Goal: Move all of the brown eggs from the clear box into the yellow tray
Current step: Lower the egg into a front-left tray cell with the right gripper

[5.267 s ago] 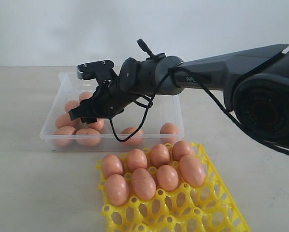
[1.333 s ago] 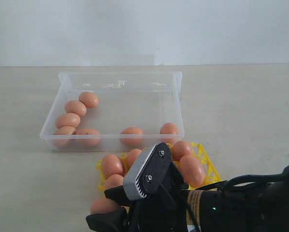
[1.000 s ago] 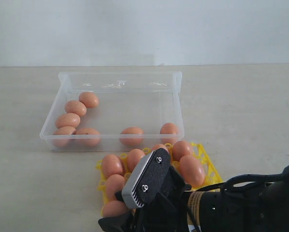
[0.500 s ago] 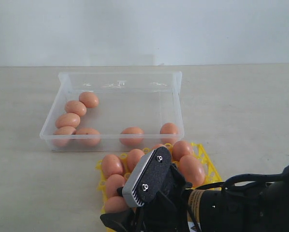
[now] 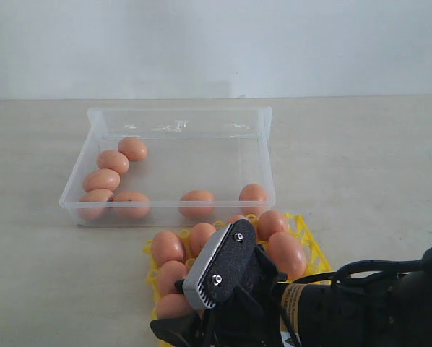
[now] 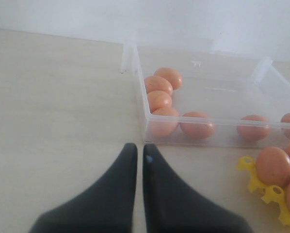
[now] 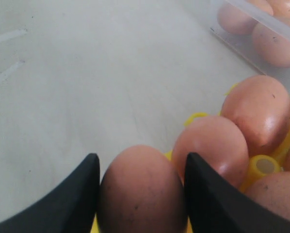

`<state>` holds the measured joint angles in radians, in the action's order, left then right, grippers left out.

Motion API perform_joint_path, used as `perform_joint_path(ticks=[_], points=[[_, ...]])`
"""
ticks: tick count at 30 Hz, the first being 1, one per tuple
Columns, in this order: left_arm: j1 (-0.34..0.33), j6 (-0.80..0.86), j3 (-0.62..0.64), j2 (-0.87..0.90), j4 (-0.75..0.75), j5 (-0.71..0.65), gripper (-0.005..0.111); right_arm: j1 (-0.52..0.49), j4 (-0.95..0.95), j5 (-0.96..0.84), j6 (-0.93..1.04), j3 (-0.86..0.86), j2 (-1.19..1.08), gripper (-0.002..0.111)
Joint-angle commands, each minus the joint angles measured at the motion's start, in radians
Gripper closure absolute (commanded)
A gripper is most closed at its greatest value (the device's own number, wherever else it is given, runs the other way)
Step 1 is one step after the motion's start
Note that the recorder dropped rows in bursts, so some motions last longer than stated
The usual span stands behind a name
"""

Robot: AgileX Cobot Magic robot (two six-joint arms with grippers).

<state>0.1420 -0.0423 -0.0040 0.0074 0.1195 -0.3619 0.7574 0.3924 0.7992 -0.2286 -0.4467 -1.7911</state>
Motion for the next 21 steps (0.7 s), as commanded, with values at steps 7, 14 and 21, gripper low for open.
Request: perform_joint_path(ticks=[7, 14, 21], points=[[0.002, 0.004, 0.004, 0.004, -0.004, 0.007, 0.103, 0.003, -0.002, 0.011, 0.003, 0.006, 0.001, 0.066], [0.002, 0.004, 0.004, 0.004, -0.004, 0.007, 0.103, 0.003, -0.002, 0.011, 0.003, 0.006, 0.001, 0.044], [0.002, 0.004, 0.004, 0.004, -0.004, 0.007, 0.103, 0.003, 0.002, 0.014, 0.003, 0.006, 0.001, 0.048]])
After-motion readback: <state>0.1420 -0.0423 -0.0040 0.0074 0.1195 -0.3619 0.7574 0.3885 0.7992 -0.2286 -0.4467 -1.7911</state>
